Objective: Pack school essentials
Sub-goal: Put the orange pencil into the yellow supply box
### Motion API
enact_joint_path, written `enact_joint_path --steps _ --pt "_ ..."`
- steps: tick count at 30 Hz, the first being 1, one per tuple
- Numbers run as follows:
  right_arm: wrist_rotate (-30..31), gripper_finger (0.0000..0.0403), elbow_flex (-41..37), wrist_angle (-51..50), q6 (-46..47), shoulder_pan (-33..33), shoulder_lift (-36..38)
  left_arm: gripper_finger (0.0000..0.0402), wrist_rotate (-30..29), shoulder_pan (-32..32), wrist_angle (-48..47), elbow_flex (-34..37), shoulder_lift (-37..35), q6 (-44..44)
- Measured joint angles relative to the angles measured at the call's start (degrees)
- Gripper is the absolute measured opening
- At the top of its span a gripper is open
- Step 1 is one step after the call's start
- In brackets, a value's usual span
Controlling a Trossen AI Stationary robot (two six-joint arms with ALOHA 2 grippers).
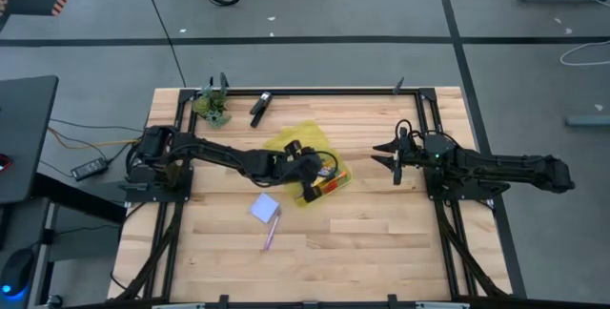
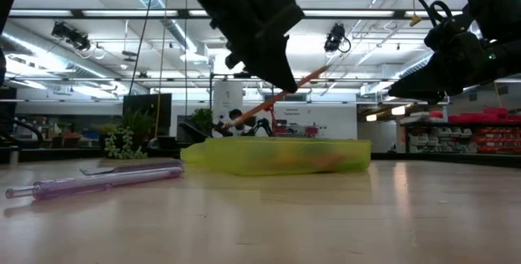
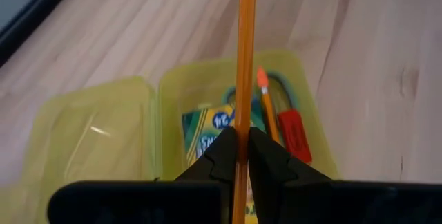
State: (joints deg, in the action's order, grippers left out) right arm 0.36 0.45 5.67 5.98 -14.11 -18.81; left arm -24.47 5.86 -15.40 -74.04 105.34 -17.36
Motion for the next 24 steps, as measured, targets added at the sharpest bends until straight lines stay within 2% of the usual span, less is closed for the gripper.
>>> enact_joint_path --steps 11,24 --pt "0.0 0.0157 0.0 0.1 0.0 0.0 0.0 0.0027 0.4 -0.2 8.5 -0.1 2.8 1.7" --pt "0.0 0.0157 0.0 0.0 0.0 0.0 0.0 0.0027 4.9 0.8 7.6 0.0 3.5 -4.1"
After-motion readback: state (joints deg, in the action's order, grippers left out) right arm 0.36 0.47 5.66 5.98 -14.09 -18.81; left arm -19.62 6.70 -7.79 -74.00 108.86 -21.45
